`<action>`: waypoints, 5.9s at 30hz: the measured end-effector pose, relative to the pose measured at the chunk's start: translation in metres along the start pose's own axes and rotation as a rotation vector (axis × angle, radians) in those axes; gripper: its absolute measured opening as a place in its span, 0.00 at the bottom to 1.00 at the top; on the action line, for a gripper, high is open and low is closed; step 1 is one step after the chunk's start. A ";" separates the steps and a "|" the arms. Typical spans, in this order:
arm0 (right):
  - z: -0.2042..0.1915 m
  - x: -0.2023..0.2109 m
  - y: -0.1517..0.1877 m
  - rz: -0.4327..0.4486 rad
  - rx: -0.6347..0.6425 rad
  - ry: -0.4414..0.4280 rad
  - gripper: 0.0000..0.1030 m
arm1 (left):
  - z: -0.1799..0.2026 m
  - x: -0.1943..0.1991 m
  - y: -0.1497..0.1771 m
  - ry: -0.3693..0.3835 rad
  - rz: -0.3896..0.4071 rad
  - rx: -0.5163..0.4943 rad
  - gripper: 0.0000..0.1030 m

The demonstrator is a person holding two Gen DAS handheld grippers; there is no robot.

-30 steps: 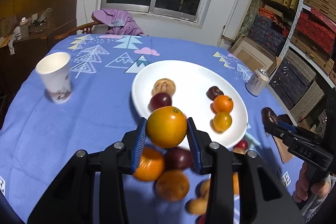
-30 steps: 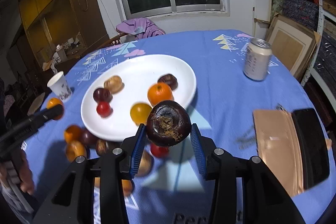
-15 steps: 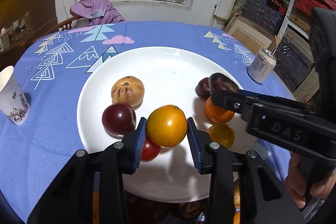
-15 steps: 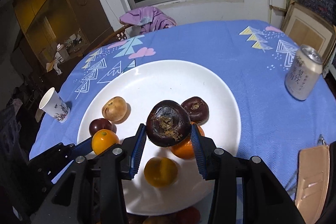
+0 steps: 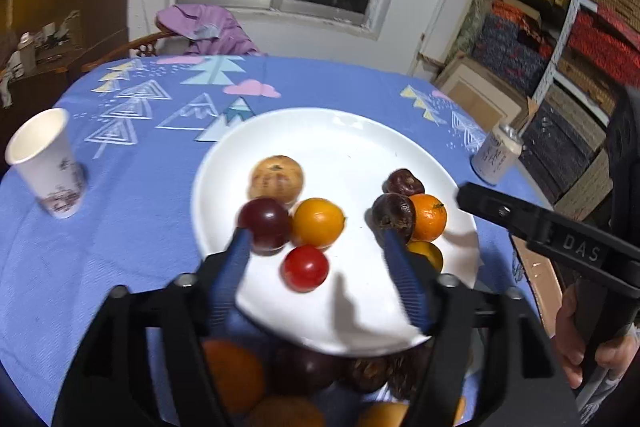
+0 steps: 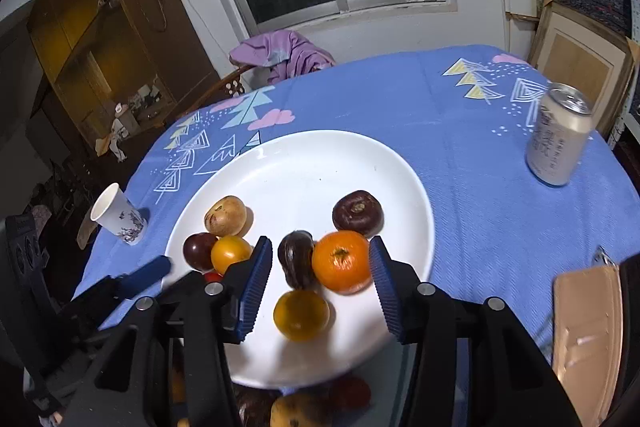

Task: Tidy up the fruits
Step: 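Carry the orange and dark fruit onto the plate and open both tools, then move the left tool to another orange while the right tool approaches a pale round fruit, then grasp the orange with the left tool while the right tool grasps the pale round fruit, then lower the orange and pale fruit onto the plate and open both tools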

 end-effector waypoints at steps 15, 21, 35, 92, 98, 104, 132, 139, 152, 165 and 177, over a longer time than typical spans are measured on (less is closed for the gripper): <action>0.017 0.078 0.100 0.096 -0.062 0.080 0.72 | -0.059 0.072 0.072 -0.177 0.068 0.025 0.77; 0.016 0.069 0.105 0.061 -0.051 0.100 0.72 | -0.066 0.064 0.072 -0.198 0.054 0.037 0.77; 0.009 0.056 0.109 0.002 -0.030 0.085 0.72 | -0.075 0.031 0.059 -0.188 -0.011 0.050 0.89; 0.013 0.045 0.113 -0.050 -0.055 0.073 0.72 | -0.083 0.003 0.052 -0.128 -0.153 0.113 0.90; 0.015 0.040 0.114 -0.067 -0.050 0.083 0.72 | -0.072 0.008 0.052 -0.104 -0.130 0.058 0.68; 0.013 0.032 0.114 -0.097 -0.026 0.075 0.59 | -0.060 0.016 0.054 -0.161 -0.079 -0.047 0.57; -0.016 0.004 0.108 -0.156 -0.072 -0.140 0.38 | -0.069 0.021 0.063 -0.148 -0.064 0.006 0.46; -0.030 0.033 0.102 -0.004 0.139 0.111 0.38 | -0.066 0.026 0.063 -0.167 -0.039 -0.020 0.45; -0.004 0.051 0.089 0.039 0.001 0.043 0.38 | -0.053 0.064 0.033 -0.092 0.059 0.043 0.45; -0.012 -0.020 -0.015 -0.024 -0.009 -0.002 0.38 | 0.033 -0.005 0.027 -0.033 -0.054 -0.123 0.45; -0.029 -0.100 -0.046 -0.117 0.069 0.036 0.37 | 0.043 -0.035 0.029 -0.002 -0.090 -0.164 0.48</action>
Point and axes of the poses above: each gripper's, at about its wrist camera, not at the fingertips, and x roughly against the way its jaws point, z to its right, y to its underside, the point moved 4 cm from there along -x, roughly the way its jaws point, and after that the axes turned 8 degrees about x, right-handed, at the moved point
